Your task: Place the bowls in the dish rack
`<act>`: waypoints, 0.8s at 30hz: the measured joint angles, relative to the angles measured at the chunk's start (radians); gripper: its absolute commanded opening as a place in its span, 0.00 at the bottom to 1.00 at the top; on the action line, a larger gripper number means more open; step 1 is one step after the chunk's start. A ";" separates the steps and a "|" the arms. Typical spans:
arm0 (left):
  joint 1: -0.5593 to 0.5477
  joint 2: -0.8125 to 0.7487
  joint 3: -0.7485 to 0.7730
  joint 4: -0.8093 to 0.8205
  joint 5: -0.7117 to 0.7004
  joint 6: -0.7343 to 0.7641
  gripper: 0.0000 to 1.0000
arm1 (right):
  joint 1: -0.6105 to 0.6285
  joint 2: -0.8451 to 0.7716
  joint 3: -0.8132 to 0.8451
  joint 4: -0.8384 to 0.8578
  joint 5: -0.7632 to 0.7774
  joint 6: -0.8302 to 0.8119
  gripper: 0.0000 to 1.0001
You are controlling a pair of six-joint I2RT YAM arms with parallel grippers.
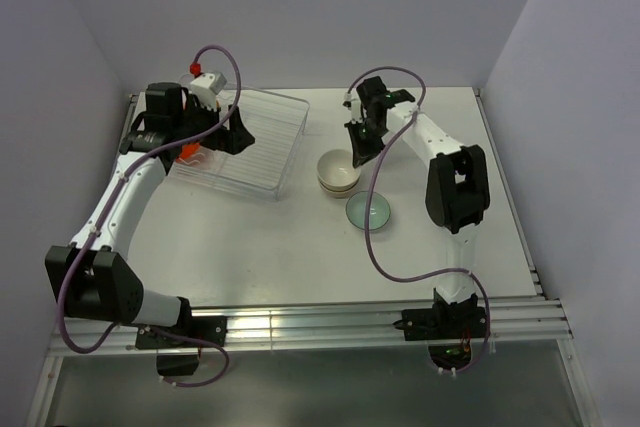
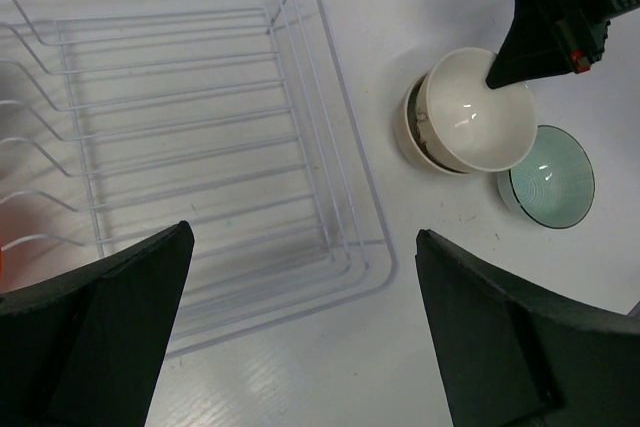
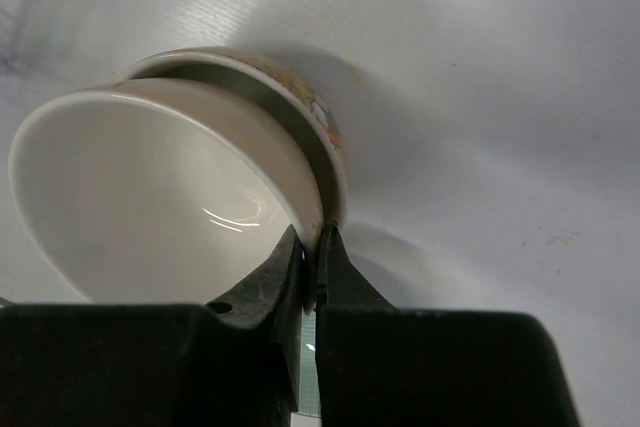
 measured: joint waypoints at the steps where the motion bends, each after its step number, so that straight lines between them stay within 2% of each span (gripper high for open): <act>1: 0.000 0.008 0.010 -0.001 -0.002 -0.002 0.99 | 0.000 0.000 0.009 -0.008 -0.006 -0.003 0.00; 11: 0.000 -0.061 -0.031 0.079 -0.008 -0.078 1.00 | -0.016 -0.068 0.029 -0.011 -0.132 -0.024 0.00; 16: 0.002 0.013 0.137 -0.008 0.103 -0.143 1.00 | -0.047 -0.154 0.027 0.030 -0.279 -0.022 0.00; 18: 0.002 0.027 0.137 0.015 0.162 -0.219 1.00 | -0.055 -0.185 0.027 0.050 -0.340 -0.008 0.00; 21: -0.002 -0.005 0.018 0.132 0.232 -0.374 0.99 | -0.058 -0.216 0.031 0.084 -0.405 0.026 0.00; 24: -0.031 -0.024 -0.058 0.176 0.273 -0.499 1.00 | -0.055 -0.236 0.031 0.121 -0.454 0.060 0.00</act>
